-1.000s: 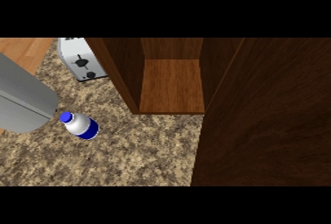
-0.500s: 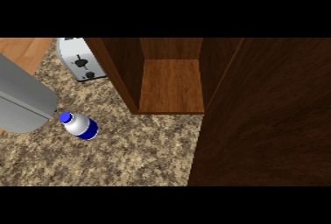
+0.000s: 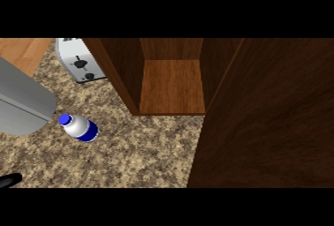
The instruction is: Pick up the bottled water, place it into the cabinet and close the cabinet
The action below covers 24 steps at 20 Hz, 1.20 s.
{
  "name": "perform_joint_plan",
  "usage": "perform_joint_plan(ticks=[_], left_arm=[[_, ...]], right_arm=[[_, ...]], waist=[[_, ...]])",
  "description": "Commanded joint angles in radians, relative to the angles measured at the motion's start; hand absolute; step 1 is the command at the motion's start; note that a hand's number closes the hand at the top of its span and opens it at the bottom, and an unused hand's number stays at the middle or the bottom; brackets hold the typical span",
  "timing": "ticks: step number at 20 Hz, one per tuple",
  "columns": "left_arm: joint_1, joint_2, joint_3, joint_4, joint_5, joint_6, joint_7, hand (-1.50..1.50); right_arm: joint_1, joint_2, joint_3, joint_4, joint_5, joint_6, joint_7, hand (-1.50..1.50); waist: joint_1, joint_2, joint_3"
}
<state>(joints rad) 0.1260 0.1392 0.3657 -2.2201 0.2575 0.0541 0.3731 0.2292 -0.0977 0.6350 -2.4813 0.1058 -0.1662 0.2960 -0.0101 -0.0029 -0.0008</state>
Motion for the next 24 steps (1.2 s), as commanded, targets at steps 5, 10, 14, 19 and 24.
perform_joint_plan(ticks=[5, 10, 14, 19, 24], left_arm=[[-0.060, -0.018, -0.020, 0.212, -0.068, -0.017, -0.129, -1.50], [-0.077, -0.036, -0.029, 0.318, -0.124, -0.005, -0.208, -1.50], [-0.094, -0.046, -0.039, 0.446, -0.141, -0.023, -0.291, -1.50], [-0.174, -0.008, -0.020, 0.623, -0.159, -0.034, -0.364, -1.50], [-0.149, -0.073, -0.071, 0.674, -0.194, -0.018, -0.445, -1.50]], right_arm=[[0.012, -0.057, 0.049, -0.111, 0.145, -0.036, 0.023, -1.50], [-0.001, -0.065, 0.079, -0.116, 0.160, -0.066, 0.043, -1.50], [-0.049, -0.072, 0.048, -0.103, 0.146, -0.085, 0.086, -1.50], [-0.031, -0.123, -0.017, -0.122, 0.056, -0.077, 0.066, -1.50], [-0.150, -0.049, 0.045, -0.080, 0.162, -0.142, 0.157, -1.50]], waist=[[-0.004, 0.000, 0.000], [-0.005, 0.000, 0.000], [-0.002, 0.002, -0.001], [-0.004, 0.003, 0.000], [0.004, 0.002, -0.001]])
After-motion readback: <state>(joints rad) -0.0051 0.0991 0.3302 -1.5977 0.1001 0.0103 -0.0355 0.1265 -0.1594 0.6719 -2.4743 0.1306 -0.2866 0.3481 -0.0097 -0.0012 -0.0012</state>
